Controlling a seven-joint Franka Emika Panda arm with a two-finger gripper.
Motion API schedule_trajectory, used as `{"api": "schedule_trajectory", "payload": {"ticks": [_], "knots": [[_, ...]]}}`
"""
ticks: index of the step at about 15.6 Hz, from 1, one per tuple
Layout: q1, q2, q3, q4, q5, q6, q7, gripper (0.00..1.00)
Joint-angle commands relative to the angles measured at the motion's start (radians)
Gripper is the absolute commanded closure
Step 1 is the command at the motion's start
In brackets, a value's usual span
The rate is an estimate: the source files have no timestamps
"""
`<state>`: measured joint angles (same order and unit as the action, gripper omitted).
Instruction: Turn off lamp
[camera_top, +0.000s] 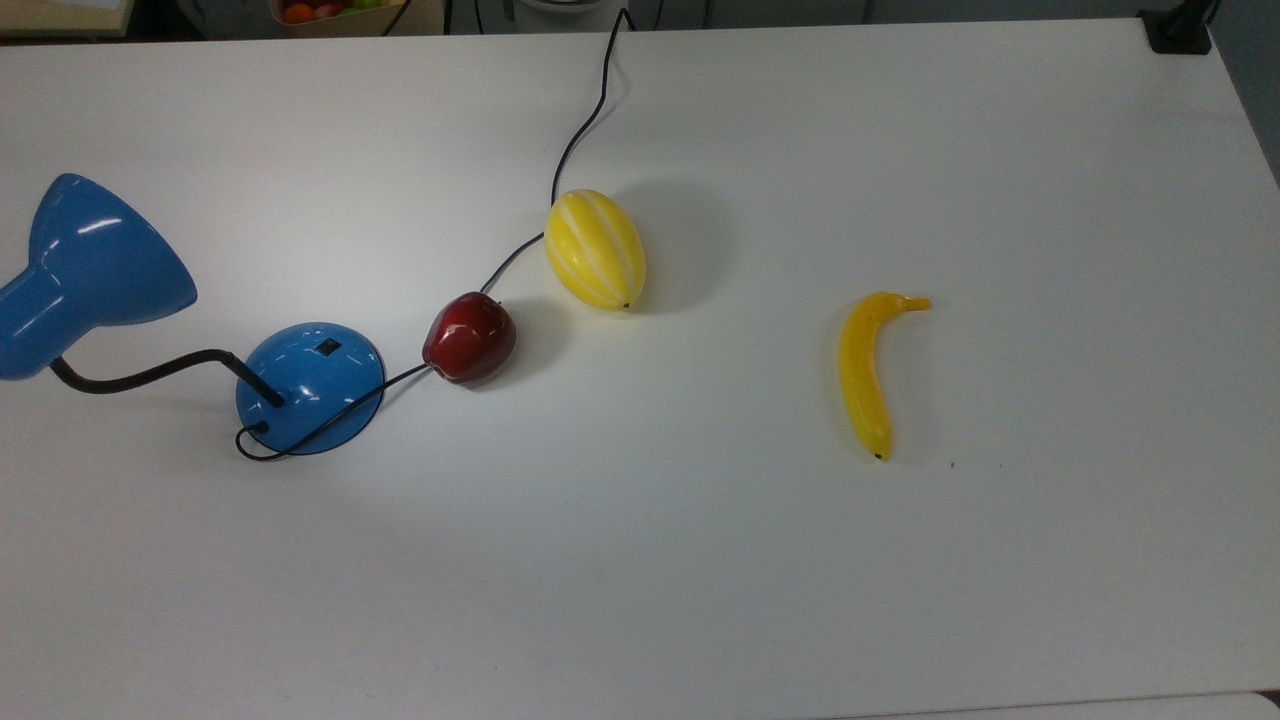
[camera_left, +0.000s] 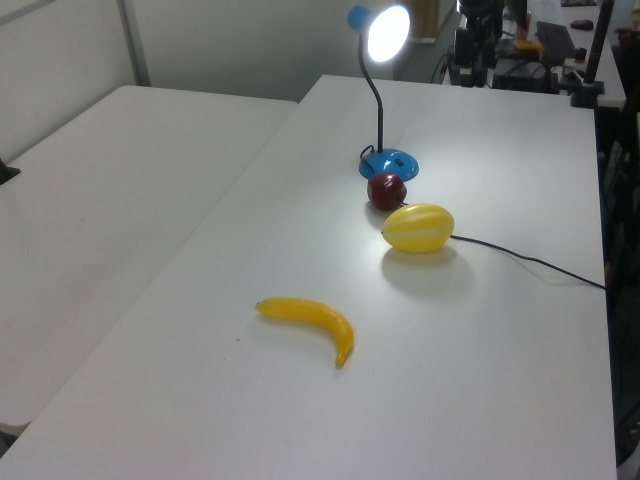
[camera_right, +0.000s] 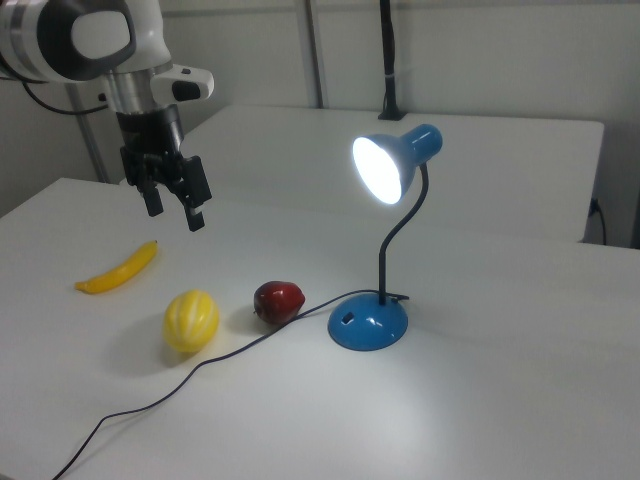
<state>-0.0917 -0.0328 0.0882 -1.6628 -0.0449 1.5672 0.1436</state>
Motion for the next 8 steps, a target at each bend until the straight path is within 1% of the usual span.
{"api": "schedule_trajectory", "payload": {"ticks": [1,3,5,6,7,8], "knots": [[-0.002,0.019,-0.007,0.017,0.013,-0.016,-0.009,0.00],[-0.006,0.033,-0.014,0.018,0.013,-0.001,-0.016,0.00],[-0.032,0.056,-0.016,0.017,0.011,0.054,-0.010,0.00],[-0.037,0.065,-0.016,0.017,0.007,0.059,-0.016,0.11],[-0.042,0.070,-0.016,0.017,0.005,0.073,-0.021,0.25],[-0.057,0.076,-0.016,0.017,0.011,0.094,-0.022,0.41]]}}
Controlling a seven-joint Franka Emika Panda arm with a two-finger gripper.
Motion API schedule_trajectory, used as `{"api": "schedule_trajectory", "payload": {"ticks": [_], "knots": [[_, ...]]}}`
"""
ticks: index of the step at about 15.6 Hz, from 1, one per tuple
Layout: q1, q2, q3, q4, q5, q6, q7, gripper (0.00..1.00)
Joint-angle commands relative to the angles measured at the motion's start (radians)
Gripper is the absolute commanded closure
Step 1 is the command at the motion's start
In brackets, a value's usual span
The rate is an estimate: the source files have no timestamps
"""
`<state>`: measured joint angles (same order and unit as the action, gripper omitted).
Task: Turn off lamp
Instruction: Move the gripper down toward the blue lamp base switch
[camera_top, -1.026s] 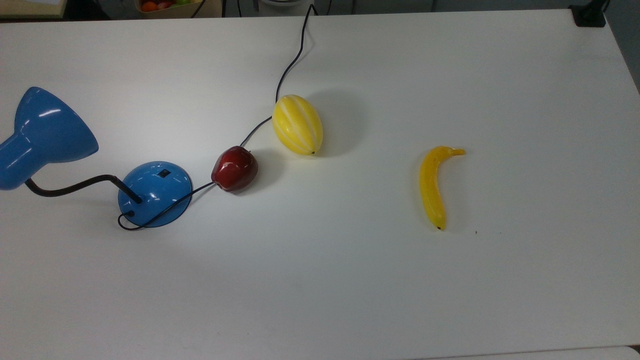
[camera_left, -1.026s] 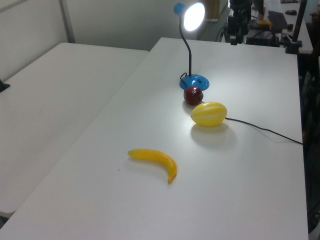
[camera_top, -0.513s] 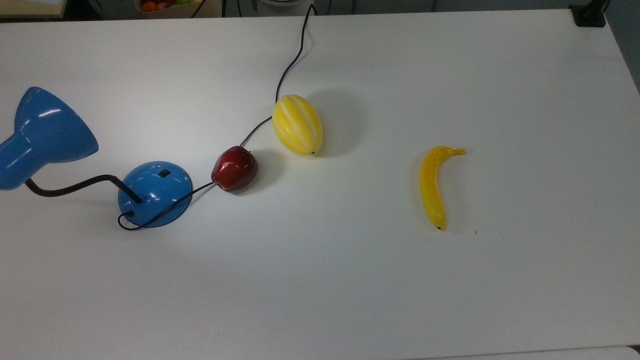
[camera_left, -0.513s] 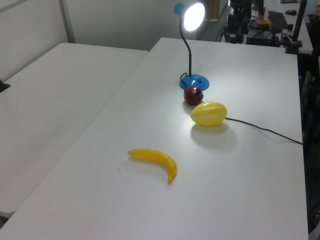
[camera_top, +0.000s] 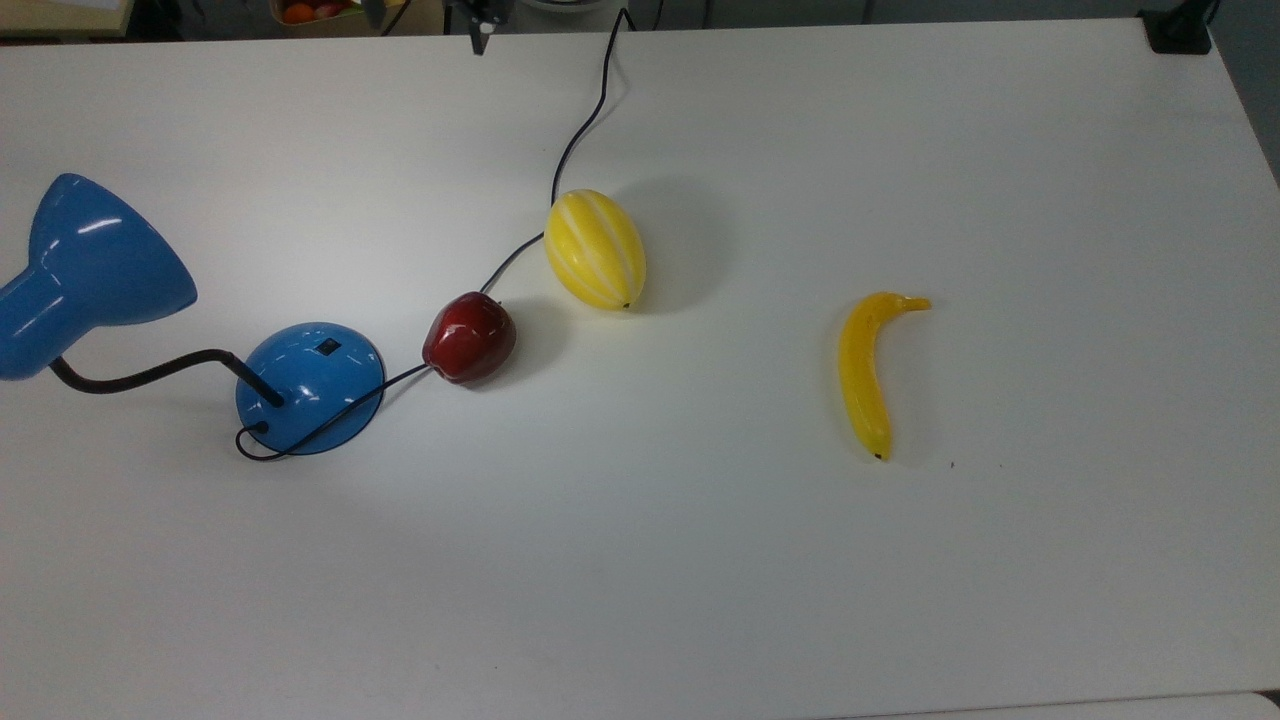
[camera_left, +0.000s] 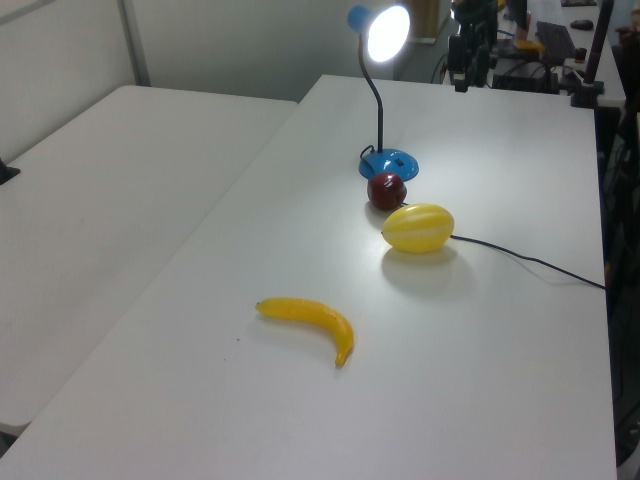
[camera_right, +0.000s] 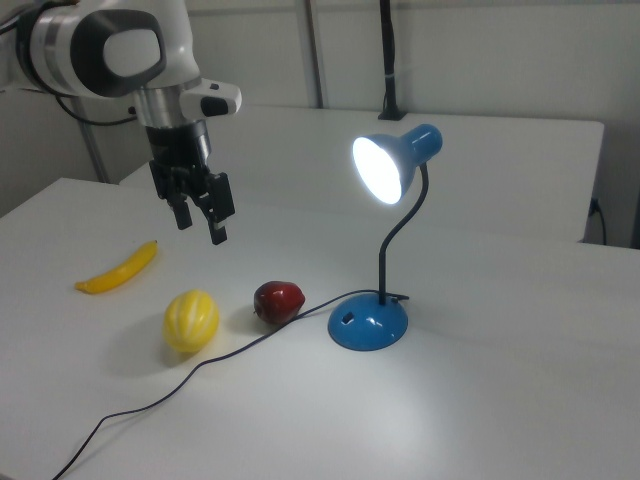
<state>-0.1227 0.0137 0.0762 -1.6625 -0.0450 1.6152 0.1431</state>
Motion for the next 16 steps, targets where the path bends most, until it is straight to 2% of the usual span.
{"api": "schedule_trajectory", "payload": {"ticks": [1,4,5,7,12,16], "knots": [[-0.040,0.031,-0.004,0.016,0.016,0.063,-0.020,0.55],[-0.054,0.031,-0.003,0.013,0.033,0.072,-0.008,0.95],[-0.054,0.031,-0.003,0.009,0.040,0.075,-0.007,1.00],[-0.046,0.051,-0.004,-0.003,0.040,0.090,-0.007,1.00],[-0.060,0.112,-0.006,-0.016,0.022,0.274,0.058,1.00],[-0.104,0.164,-0.006,-0.034,0.017,0.400,0.062,1.00]]}}
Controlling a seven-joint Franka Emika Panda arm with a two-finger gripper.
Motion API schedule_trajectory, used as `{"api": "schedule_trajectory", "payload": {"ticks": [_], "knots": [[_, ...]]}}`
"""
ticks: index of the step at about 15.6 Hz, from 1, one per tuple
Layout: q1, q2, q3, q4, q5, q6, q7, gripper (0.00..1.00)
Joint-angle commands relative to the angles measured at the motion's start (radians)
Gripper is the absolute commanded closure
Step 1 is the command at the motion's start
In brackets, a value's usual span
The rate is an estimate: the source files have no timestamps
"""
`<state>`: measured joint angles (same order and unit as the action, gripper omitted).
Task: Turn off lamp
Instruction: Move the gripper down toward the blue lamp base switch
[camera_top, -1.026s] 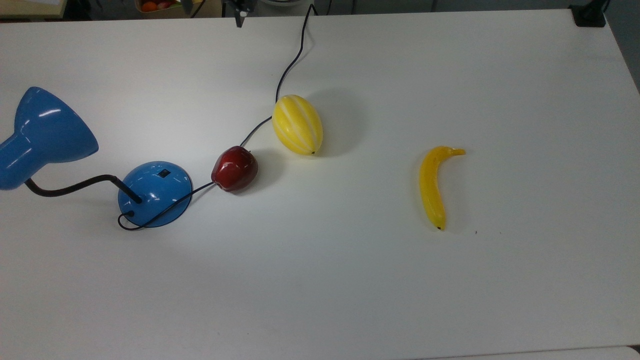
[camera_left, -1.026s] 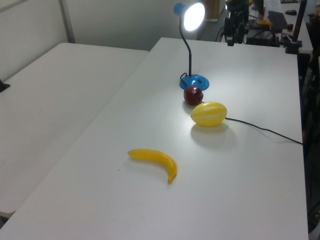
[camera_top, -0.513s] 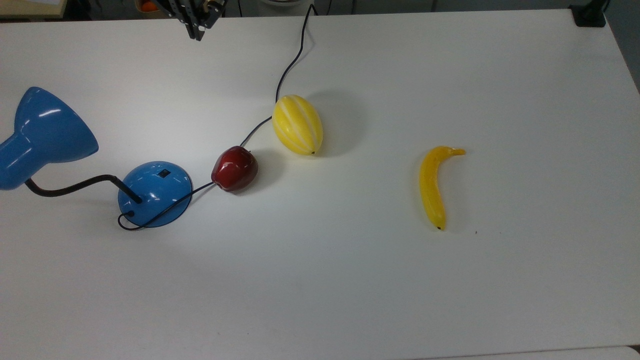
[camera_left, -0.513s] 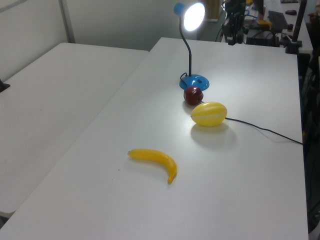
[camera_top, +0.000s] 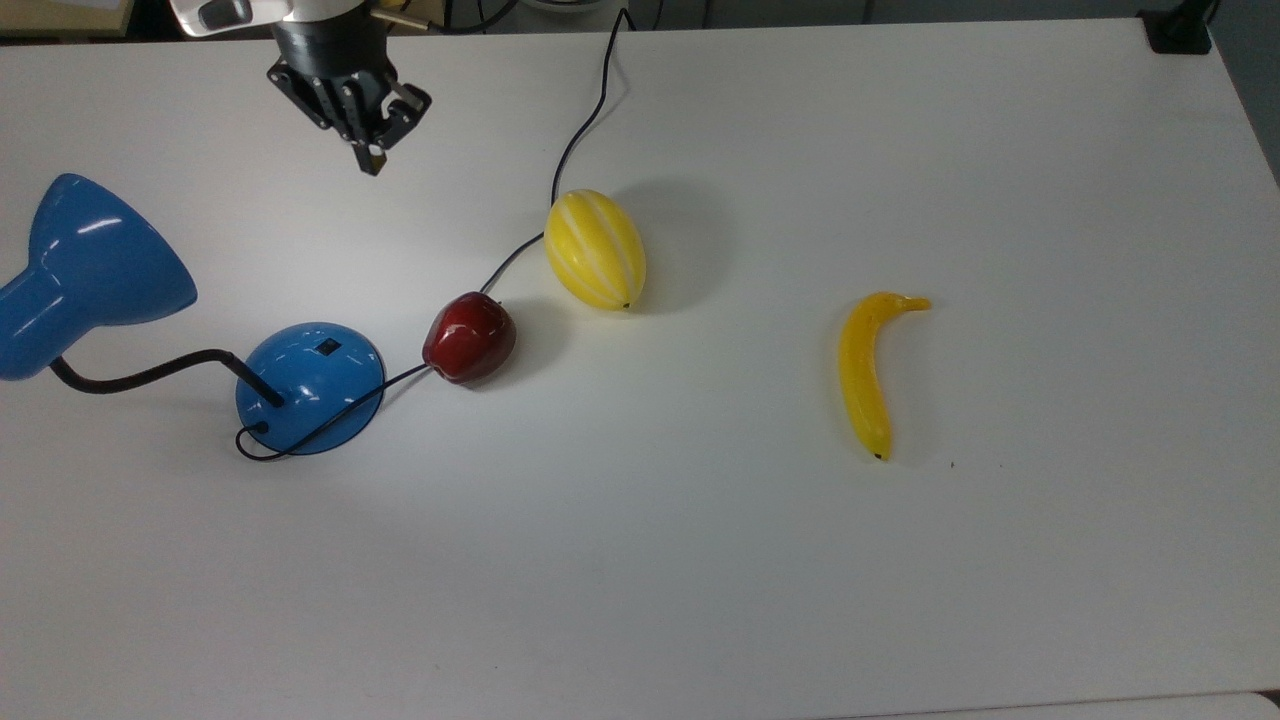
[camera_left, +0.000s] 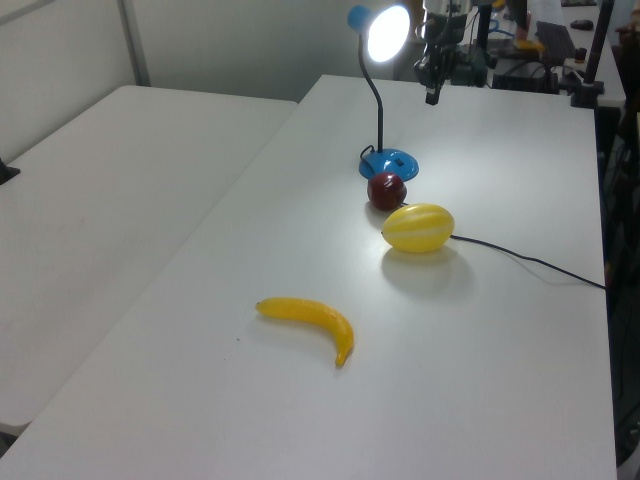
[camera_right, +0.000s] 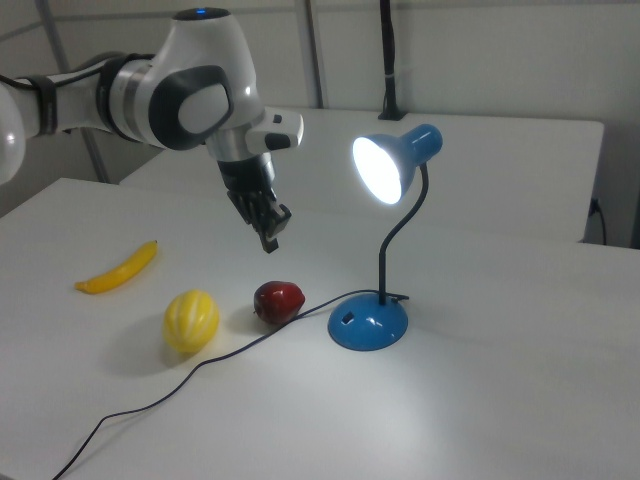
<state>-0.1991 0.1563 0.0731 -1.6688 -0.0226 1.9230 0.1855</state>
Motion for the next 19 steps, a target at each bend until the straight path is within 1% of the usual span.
{"api": "schedule_trajectory", "payload": {"ticks": [1,4,7,11,13,19], "knots": [[-0.034,0.037,-0.003,-0.037,-0.005,0.124,0.038,1.00],[-0.049,0.090,-0.006,-0.039,-0.008,0.210,0.063,1.00],[-0.068,0.156,-0.006,-0.037,-0.046,0.276,0.077,1.00],[-0.066,0.224,-0.006,-0.035,-0.105,0.375,0.185,1.00],[-0.065,0.238,-0.006,-0.035,-0.131,0.398,0.210,1.00],[-0.060,0.262,-0.006,-0.032,-0.149,0.401,0.210,1.00]]}}
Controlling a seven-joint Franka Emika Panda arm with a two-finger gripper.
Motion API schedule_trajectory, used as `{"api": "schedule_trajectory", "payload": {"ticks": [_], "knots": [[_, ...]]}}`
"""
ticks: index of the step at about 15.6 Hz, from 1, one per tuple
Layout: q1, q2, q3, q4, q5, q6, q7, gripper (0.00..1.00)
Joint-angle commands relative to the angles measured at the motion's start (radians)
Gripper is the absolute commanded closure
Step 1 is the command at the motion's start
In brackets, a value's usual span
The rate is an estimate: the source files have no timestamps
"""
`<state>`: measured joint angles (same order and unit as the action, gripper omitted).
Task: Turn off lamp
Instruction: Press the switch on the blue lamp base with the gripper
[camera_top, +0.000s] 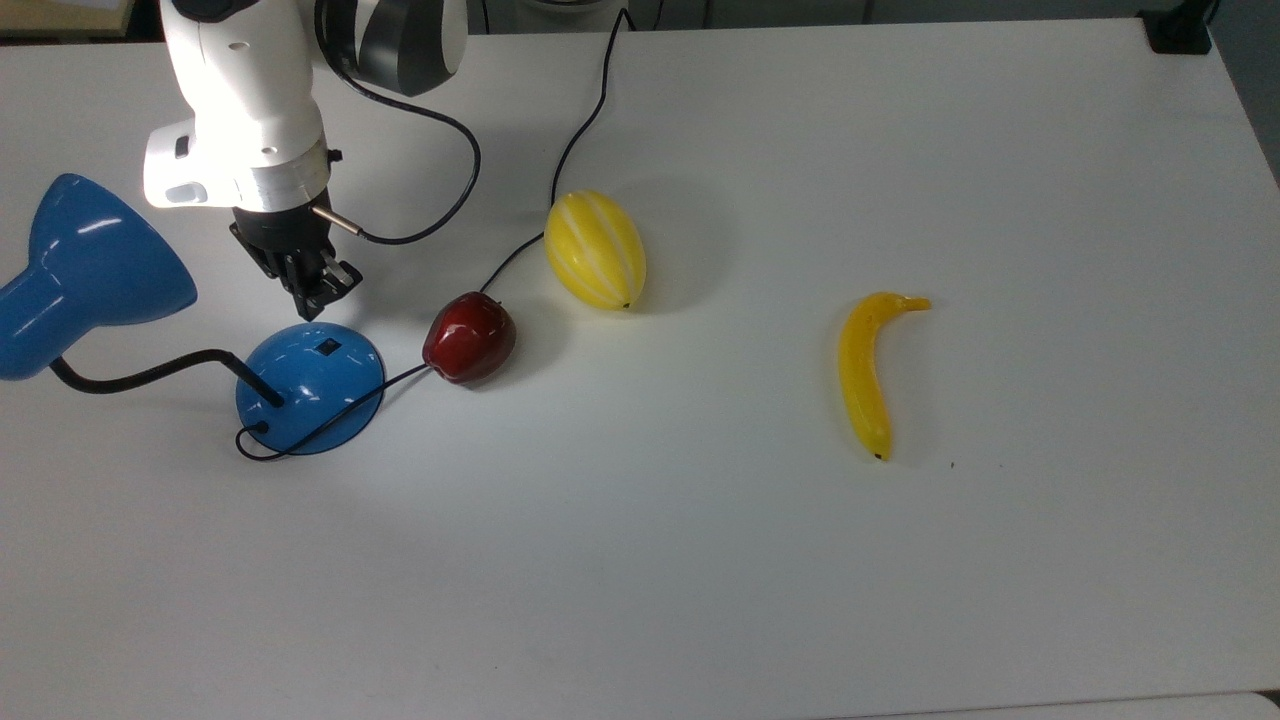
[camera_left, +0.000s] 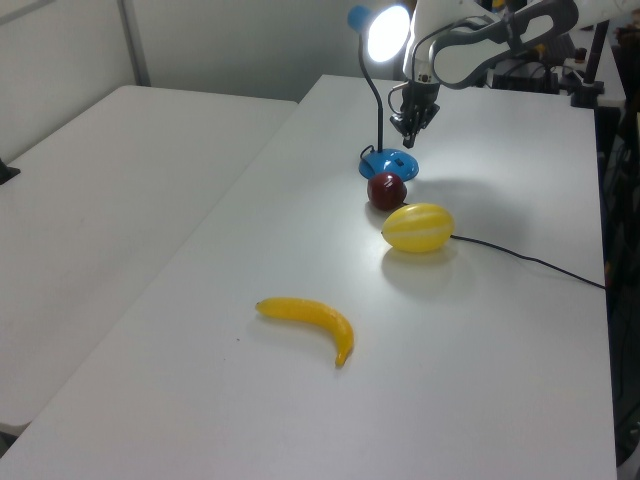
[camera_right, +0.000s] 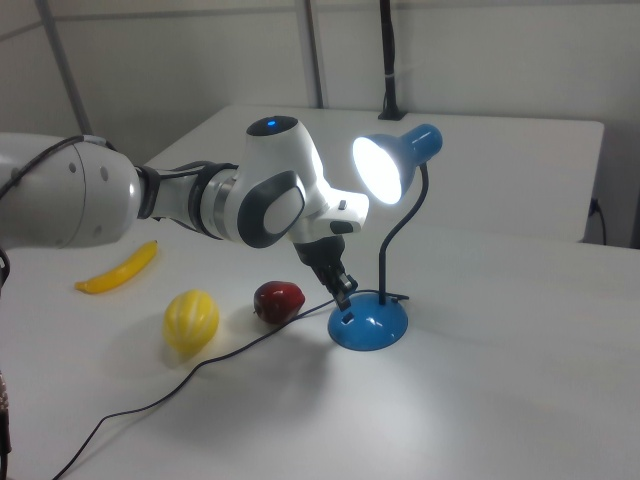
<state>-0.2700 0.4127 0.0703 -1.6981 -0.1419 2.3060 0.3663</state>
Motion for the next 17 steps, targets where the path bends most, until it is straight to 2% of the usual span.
{"api": "schedule_trajectory", "payload": {"ticks": [1,5,17], "knots": [[0.011,0.009,-0.001,-0.003,-0.031,0.018,0.029,1.00],[0.015,0.041,-0.003,0.003,-0.033,0.039,0.031,1.00],[0.026,0.061,-0.003,0.003,-0.039,0.061,0.033,1.00]]}}
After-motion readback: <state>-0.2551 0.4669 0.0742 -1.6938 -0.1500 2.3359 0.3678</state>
